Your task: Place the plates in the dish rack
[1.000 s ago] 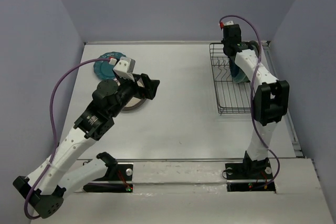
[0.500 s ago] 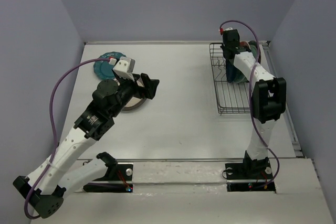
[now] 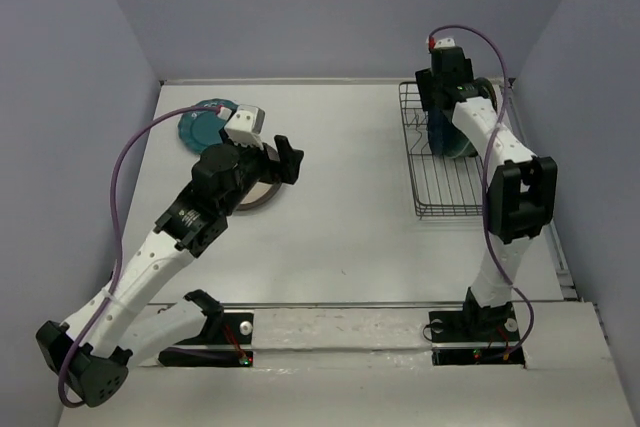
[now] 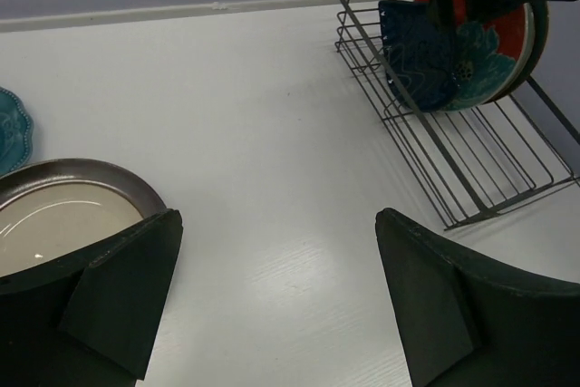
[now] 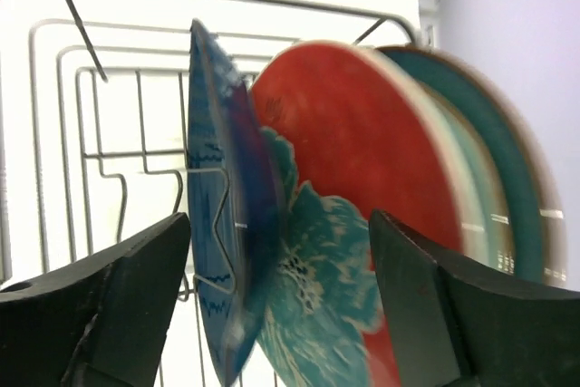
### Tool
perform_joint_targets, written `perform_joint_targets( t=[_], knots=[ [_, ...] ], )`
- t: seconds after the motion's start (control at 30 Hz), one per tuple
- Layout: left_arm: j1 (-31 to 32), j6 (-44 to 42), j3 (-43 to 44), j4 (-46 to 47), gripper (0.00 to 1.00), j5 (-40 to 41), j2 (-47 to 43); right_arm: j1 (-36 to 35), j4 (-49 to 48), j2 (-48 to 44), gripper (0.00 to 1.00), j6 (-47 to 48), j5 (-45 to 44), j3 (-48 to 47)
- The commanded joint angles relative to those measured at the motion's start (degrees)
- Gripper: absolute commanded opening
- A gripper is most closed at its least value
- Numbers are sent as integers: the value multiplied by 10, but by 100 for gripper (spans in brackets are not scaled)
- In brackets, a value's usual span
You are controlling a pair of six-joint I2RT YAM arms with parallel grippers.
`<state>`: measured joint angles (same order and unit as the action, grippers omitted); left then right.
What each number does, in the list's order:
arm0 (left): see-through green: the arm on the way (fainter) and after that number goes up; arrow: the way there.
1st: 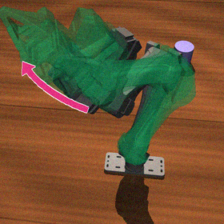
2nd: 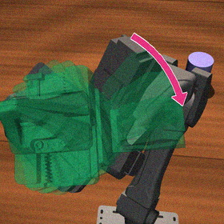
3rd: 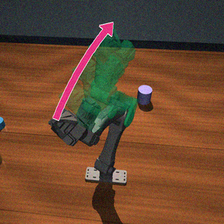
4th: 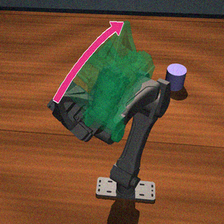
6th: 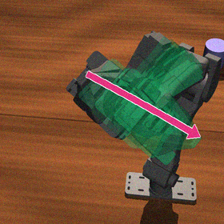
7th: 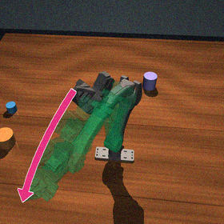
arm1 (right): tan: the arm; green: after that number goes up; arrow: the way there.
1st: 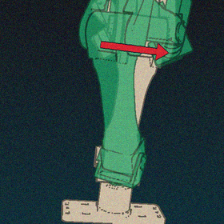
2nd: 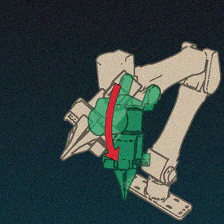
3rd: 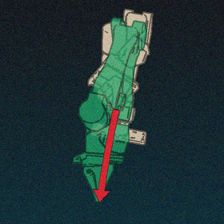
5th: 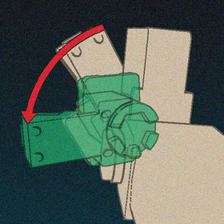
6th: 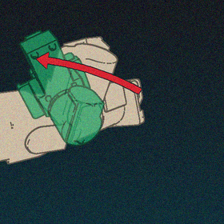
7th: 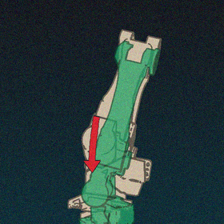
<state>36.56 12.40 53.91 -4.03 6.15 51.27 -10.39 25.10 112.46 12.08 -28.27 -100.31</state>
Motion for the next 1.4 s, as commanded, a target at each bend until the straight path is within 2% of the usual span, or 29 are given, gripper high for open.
perform_joint_targets(
  t=[0.0, 0.13, 0.2, 0.27, 0.33, 0.4, 0.5, 0.53, 0.63, 0.87, 0.93, 1.03, 1.2, 1.37],
  knots=[
    [-31, 12, -7, 32, 99, 18, 13, 4, -28, -101, 86, -39, 32, -15],
    [-99, 56, -10, 33, 99, -6, 39, -7, -28, -191, 87, -123, 119, 34],
    [-135, 72, -15, 35, 99, -23, 56, -12, -43, -236, 87, -173, 200, 77],
    [-179, 88, -15, 32, 99, -17, 67, -12, -105, -316, 84, -237, 248, 176],
    [-213, 99, -19, 28, 99, 5, 84, -12, -181, -384, 80, -294, 333, 276],
    [-233, 114, -25, 25, 99, 19, 98, -19, -231, -419, 77, -335, 395, 330],
    [-264, 116, -28, 23, 99, 49, 121, -44, -245, -458, 77, -373, 442, 400],
    [-273, 114, -27, 17, 99, 52, 128, -50, -257, -465, 77, -381, 446, 412],
    [-313, 105, -25, 1, 90, 54, 162, -67, -269, -485, 77, -391, 466, 455],
    [-387, 95, -15, -43, 86, 69, 238, -92, -291, -509, 78, -397, 484, 514],
    [-426, 102, -28, -45, 85, 20, 252, -92, -287, -515, 79, -390, 485, 515],
    [-452, 111, -57, -30, 85, -38, 270, -92, -289, -516, 79, -388, 493, 518],
    [-453, 123, -64, -13, 82, -116, 338, -92, -303, -506, 79, -392, 513, 527],
    [-454, 132, -59, 3, 80, -141, 382, -92, -306, -501, 80, -388, 511, 532]
  ],
)
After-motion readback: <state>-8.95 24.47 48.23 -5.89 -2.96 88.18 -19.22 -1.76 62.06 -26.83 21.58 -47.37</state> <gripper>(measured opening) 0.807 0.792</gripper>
